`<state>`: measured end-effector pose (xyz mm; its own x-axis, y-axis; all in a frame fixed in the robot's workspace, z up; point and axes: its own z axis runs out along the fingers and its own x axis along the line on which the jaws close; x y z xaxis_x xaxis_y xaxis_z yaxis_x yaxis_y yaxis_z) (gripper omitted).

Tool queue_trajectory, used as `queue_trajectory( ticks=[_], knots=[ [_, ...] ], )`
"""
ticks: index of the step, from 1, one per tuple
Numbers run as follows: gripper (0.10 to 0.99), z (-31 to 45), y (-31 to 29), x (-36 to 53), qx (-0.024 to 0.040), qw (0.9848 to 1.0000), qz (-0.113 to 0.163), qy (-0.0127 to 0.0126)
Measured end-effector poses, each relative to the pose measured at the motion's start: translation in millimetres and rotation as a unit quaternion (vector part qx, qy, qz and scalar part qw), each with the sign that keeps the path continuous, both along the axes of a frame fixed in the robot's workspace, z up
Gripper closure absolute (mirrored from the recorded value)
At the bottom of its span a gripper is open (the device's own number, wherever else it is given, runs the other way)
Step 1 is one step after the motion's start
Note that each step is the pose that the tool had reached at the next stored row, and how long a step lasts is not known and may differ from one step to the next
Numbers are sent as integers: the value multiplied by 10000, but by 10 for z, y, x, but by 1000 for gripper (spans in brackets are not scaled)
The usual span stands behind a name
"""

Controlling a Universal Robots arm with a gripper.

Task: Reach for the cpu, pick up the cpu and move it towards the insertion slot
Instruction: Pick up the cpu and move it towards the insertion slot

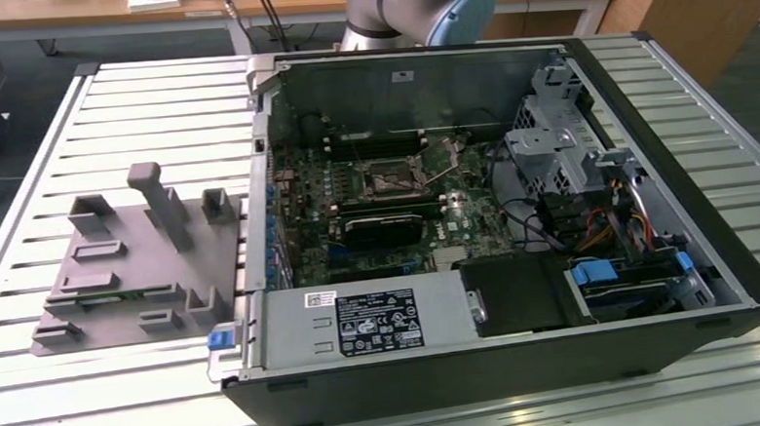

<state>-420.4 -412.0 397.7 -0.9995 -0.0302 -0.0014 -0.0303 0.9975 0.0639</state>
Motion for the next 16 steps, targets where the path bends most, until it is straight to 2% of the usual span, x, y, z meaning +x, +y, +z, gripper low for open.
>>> queue_trajectory(
  ticks=[10,16],
  knots=[
    [557,27,0,106,0,10000,0,-1],
    [557,28,0,224,0,10000,0,0]
  ],
)
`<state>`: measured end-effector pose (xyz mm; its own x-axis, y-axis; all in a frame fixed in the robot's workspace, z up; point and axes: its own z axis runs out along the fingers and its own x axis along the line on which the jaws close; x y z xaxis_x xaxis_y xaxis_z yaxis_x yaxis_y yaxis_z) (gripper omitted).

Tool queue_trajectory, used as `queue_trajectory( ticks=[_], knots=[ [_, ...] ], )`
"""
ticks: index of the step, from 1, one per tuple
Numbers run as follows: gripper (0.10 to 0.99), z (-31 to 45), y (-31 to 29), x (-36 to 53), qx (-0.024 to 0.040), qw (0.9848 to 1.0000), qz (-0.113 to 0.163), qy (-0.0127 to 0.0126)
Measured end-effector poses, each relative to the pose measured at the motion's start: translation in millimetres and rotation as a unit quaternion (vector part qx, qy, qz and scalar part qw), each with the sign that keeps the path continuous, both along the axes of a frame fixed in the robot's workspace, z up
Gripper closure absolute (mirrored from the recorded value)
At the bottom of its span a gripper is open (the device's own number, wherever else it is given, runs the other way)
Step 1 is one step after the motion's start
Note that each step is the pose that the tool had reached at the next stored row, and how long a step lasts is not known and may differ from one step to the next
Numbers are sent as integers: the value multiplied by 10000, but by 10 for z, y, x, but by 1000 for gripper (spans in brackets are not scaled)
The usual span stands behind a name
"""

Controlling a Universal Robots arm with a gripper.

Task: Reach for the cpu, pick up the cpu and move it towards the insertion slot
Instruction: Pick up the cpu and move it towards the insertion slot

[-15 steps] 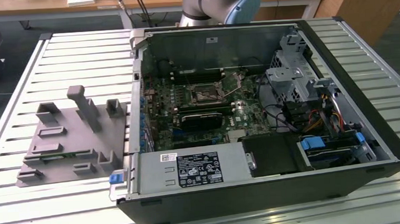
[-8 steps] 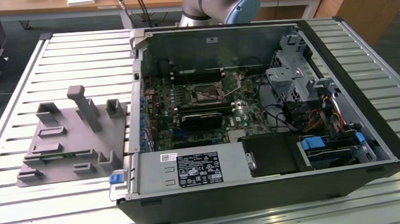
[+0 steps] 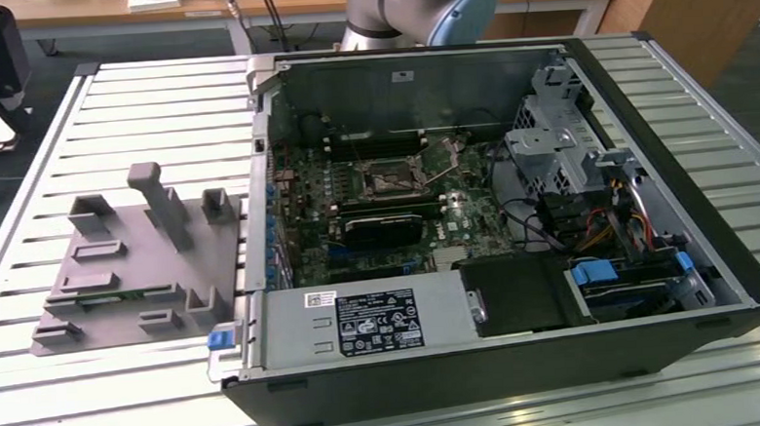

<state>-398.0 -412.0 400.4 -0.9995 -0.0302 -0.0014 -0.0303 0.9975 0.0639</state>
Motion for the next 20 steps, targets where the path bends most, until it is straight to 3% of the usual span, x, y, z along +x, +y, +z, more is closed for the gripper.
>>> queue_trajectory(
  ticks=[20],
  knots=[
    [557,-1,0,370,1,10000,0,-1]
  ],
)
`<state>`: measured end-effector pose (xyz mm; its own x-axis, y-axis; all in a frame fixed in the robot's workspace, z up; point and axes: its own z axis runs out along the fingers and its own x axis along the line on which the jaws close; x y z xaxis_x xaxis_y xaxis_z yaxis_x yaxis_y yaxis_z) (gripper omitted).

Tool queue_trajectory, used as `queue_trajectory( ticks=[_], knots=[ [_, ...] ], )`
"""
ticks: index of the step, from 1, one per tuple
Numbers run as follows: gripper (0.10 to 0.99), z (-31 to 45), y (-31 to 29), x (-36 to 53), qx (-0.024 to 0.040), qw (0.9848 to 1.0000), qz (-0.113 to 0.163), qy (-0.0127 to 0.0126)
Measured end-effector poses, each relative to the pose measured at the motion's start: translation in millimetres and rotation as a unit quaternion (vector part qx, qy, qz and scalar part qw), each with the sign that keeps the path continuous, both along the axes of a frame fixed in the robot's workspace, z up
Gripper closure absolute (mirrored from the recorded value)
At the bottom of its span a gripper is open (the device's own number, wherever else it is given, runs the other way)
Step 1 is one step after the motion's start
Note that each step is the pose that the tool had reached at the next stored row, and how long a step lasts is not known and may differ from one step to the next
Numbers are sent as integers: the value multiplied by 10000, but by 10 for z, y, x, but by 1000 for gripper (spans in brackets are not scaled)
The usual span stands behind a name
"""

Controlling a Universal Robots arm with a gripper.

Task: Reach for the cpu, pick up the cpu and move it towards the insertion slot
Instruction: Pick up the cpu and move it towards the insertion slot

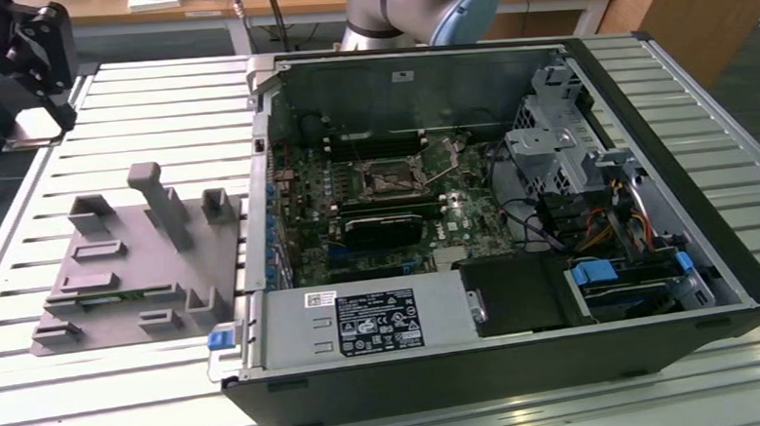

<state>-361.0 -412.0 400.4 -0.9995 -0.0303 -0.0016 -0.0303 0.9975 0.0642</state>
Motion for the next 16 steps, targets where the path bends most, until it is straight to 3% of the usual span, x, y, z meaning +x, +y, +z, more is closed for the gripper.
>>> queue_trajectory(
  ticks=[16],
  knots=[
    [557,-1,0,273,0,10000,0,0]
  ],
)
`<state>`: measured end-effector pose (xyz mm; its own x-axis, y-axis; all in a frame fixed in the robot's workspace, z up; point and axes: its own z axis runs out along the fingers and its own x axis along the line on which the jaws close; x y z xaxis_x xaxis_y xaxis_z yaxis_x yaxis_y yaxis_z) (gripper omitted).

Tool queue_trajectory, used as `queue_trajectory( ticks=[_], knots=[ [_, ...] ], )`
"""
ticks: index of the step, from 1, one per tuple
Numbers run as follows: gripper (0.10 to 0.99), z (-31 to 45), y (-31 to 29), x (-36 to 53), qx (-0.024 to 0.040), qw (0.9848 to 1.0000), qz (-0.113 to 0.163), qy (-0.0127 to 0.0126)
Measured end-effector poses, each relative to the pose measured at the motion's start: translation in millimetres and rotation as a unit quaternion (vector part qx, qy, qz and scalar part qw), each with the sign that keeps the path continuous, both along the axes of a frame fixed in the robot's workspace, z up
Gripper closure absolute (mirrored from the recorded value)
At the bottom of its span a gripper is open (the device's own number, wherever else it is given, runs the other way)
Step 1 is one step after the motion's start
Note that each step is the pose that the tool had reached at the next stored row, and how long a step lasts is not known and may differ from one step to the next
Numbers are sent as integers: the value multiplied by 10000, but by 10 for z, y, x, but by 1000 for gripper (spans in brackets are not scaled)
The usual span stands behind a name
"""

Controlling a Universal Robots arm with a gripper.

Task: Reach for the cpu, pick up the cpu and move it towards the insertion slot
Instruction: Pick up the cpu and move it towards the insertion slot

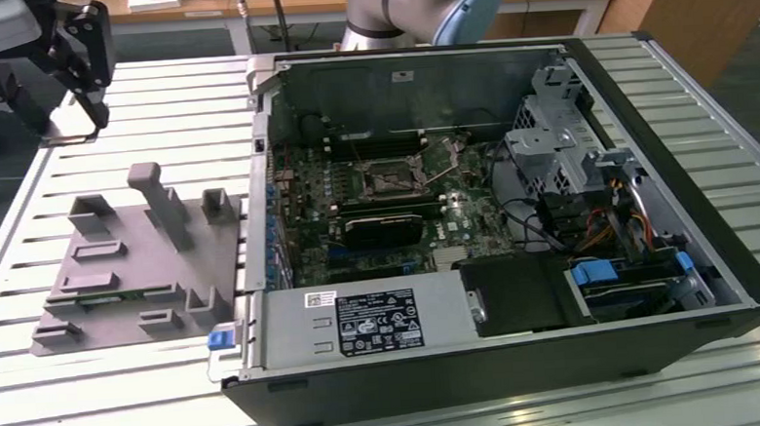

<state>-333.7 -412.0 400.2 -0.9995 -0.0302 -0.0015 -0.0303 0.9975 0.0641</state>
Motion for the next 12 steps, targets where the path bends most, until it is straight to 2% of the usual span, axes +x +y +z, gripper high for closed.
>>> queue_trajectory(
  ticks=[12],
  knots=[
    [557,-2,0,191,0,10000,0,0]
  ],
)
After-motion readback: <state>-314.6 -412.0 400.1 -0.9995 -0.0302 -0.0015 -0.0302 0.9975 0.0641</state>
